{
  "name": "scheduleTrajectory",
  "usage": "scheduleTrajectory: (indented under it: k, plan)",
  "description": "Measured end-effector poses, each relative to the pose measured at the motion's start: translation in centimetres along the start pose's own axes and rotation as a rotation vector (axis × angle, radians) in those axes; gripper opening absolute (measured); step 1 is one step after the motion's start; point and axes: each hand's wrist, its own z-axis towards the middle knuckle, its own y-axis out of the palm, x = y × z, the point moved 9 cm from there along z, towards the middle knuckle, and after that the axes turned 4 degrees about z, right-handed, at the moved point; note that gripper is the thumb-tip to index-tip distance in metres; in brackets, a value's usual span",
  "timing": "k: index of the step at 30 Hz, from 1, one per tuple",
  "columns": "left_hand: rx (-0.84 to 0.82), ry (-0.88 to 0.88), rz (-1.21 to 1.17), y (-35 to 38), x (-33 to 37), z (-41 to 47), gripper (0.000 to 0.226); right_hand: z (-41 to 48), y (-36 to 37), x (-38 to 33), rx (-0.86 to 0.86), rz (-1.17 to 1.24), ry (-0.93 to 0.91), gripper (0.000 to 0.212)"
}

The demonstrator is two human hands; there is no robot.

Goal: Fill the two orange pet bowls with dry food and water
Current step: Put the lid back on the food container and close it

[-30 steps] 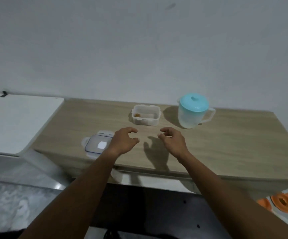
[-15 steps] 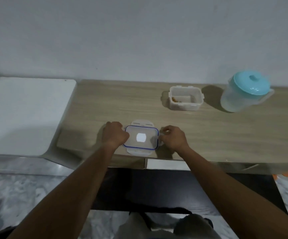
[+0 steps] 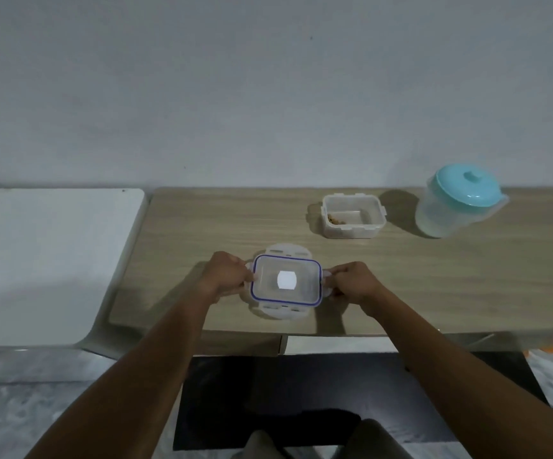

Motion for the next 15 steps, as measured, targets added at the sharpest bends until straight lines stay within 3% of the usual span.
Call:
scheduleTrajectory:
  k: [6, 11, 15]
  plan:
    - [-0.114, 0.045, -0.209, 3.3, 4.7, -2.1, 0.002, -0.9, -4.4, -0.1, -0.011, 0.301, 0.014, 0.007]
    - [-0.077, 0.100, -0.336, 5.8, 8.0, -3.2, 0.011, -1.7, -8.7, -1.6, -0.001, 0.536, -0.119, 0.010]
    - [-0.132, 0.012, -0.465, 8.8, 10.4, -4.8, 0.012, -2.6, -12.3, -3.8, 0.013, 0.657, -0.312, 0.016]
